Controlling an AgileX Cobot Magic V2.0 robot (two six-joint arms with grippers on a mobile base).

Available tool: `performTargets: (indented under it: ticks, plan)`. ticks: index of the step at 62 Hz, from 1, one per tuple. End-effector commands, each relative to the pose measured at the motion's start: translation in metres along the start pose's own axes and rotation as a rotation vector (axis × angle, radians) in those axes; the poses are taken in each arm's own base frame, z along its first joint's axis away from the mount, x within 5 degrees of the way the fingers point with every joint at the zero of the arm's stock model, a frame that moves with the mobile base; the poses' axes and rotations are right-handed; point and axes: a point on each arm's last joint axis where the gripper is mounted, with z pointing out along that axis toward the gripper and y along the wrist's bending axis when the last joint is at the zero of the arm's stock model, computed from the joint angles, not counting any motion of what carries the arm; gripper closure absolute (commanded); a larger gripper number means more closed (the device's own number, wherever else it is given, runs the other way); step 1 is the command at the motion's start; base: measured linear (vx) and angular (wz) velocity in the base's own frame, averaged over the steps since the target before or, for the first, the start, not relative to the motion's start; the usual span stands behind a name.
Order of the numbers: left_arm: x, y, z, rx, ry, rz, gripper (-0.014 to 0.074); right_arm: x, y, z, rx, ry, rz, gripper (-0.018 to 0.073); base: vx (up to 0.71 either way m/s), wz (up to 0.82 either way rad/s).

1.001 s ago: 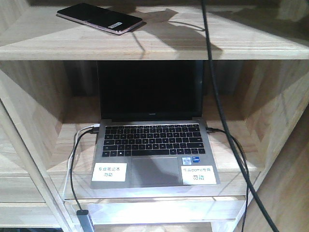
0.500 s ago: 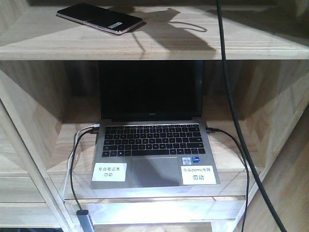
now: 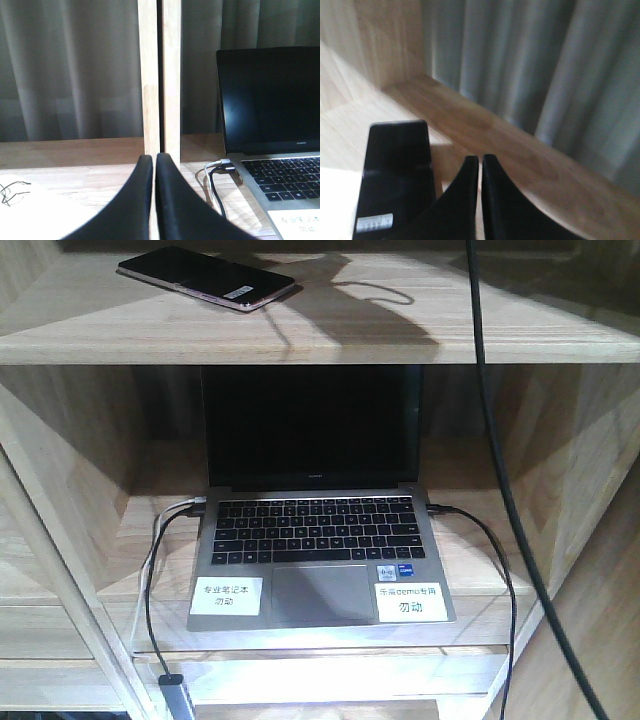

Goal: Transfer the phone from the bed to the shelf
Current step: 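Open the right gripper and withdraw it from the phone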

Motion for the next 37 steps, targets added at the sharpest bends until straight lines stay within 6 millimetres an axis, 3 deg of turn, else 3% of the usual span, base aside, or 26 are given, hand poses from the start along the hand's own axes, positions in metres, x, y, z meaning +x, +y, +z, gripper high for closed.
performTargets:
  ticks: [1, 15, 24, 37]
  plan:
    - [-0.016, 0.000, -0.002, -0.001, -0.106, -0.012, 0.0596, -0.030, 0.003, -0.030, 0.041, -0.179, -0.021, 0.0563, 0.00, 0.00]
    - [-0.016, 0.000, -0.002, -0.001, -0.106, -0.012, 0.0596, -0.031, 0.002, -0.029, 0.053, -0.193, -0.051, 0.0563, 0.00, 0.00]
    - [-0.016, 0.000, -0.002, -0.001, -0.106, -0.012, 0.0596, -0.032, 0.000, -0.031, 0.085, -0.293, -0.046, 0.0563, 0.00, 0.00]
    - [-0.016, 0.000, -0.002, -0.001, -0.106, -0.012, 0.0596, -0.004, 0.003, -0.035, 0.121, -0.321, -0.033, 0.0563, 0.00, 0.00]
